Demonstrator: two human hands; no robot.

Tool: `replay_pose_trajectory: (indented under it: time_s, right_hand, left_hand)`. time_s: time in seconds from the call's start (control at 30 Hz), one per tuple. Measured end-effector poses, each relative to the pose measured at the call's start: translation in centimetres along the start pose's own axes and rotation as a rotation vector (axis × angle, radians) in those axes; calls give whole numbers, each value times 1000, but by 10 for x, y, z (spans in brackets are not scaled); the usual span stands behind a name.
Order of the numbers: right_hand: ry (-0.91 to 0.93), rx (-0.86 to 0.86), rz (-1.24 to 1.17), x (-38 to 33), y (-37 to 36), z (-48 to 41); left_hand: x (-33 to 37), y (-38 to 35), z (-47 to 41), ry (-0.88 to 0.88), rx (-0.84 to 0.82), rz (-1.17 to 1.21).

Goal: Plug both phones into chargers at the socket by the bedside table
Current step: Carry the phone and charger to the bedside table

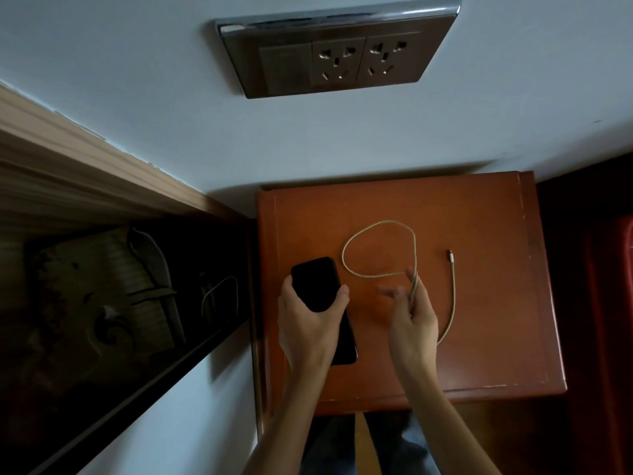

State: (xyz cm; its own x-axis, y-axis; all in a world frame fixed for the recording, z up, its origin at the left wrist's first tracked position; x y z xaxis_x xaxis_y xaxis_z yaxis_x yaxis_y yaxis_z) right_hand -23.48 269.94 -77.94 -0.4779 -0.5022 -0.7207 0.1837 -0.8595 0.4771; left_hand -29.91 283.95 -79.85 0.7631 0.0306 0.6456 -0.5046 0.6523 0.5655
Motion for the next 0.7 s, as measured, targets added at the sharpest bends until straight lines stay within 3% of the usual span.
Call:
replay_pose_trajectory:
  time_s: [0.23, 0.37, 0.7]
  right_hand:
    - [28, -246, 2, 5, -32, 16]
    - [-49, -323, 36, 20, -47, 23]
    - [47, -200, 26, 24, -45, 21]
  left_hand:
    - [-1, -7, -4, -42, 31, -247]
    - [-5, -11, -5, -82, 50, -368]
    - [-16, -9, 0, -82, 91, -475]
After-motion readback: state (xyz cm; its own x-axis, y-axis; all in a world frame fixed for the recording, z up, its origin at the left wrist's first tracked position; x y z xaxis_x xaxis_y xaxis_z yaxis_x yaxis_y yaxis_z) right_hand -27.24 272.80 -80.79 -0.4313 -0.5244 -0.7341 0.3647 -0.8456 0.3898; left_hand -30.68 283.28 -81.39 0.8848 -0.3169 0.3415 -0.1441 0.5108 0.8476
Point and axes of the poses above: each hand's wrist, its own z-axis away from the middle knuckle, its own y-axis out of the back of the hand, x = y × z, the point moved 3 cm from there along -z, towards the middle knuckle, and after that the axes turned 6 degrees about z, right-handed, at the moved point
